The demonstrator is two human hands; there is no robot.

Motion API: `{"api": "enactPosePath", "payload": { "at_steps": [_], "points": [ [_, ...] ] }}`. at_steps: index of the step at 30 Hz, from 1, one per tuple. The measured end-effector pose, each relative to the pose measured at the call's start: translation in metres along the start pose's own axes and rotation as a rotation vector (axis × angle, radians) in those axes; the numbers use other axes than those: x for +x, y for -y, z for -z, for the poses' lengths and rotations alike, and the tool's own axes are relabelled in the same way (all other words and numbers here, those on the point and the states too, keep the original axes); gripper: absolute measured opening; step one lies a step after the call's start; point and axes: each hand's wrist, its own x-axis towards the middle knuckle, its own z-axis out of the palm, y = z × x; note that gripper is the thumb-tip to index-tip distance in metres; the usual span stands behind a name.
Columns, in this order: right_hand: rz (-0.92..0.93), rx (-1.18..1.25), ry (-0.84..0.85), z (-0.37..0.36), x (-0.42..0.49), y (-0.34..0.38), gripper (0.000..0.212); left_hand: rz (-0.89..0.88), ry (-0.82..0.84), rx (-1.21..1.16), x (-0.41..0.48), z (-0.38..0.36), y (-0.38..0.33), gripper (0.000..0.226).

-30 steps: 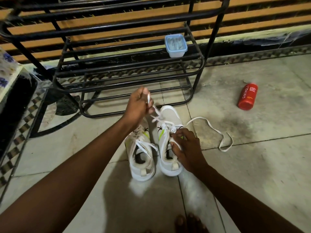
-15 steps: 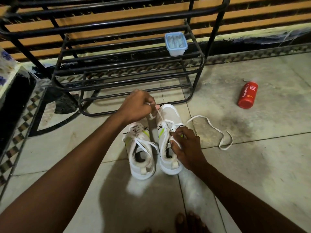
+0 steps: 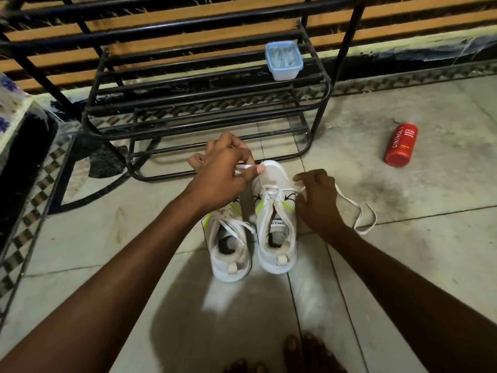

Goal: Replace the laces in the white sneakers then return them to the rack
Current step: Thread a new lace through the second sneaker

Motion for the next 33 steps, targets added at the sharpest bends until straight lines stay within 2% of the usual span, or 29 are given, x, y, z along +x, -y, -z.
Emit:
{"api": "enactPosePath", "payload": {
  "at_steps": [3, 5, 7, 12, 17, 23, 33],
  "points": [
    [0.026, -0.179, 0.155, 0.001, 0.017, -0.001, 0.024, 0.027, 0.021, -0.165, 0.0, 0.003, -0.003, 0.022],
    [0.033, -0.325, 0.257, 0.002, 0.025, 0.003, 0.023, 0.044, 0.03, -0.292, 0.002, 0.006, -0.004, 0.024],
    [0.046, -0.362, 0.299, 0.008, 0.033, 0.009, 0.016, 0.065, 0.025, -0.403, 0.003, 0.01, -0.005, 0.022],
    [-0.072, 0.055, 0.29, 0.042, 0.033, 0.029, 0.017, 0.012, 0.041, -0.377, 0.001, 0.021, -0.014, 0.018],
    [0.002, 0.424, 0.215, 0.089, 0.038, 0.053, 0.021, -0.056, 0.007, -0.379, 0.0, 0.042, -0.036, 0.013],
    [0.026, 0.544, 0.164, 0.154, 0.046, 0.09, 0.016, -0.102, -0.053, -0.492, 0.005, 0.089, -0.063, 0.01],
    [-0.019, 0.714, 0.099, 0.24, 0.042, 0.161, 0.009, 0.018, -0.124, -0.729, 0.007, 0.152, -0.1, 0.013]
  ]
}}
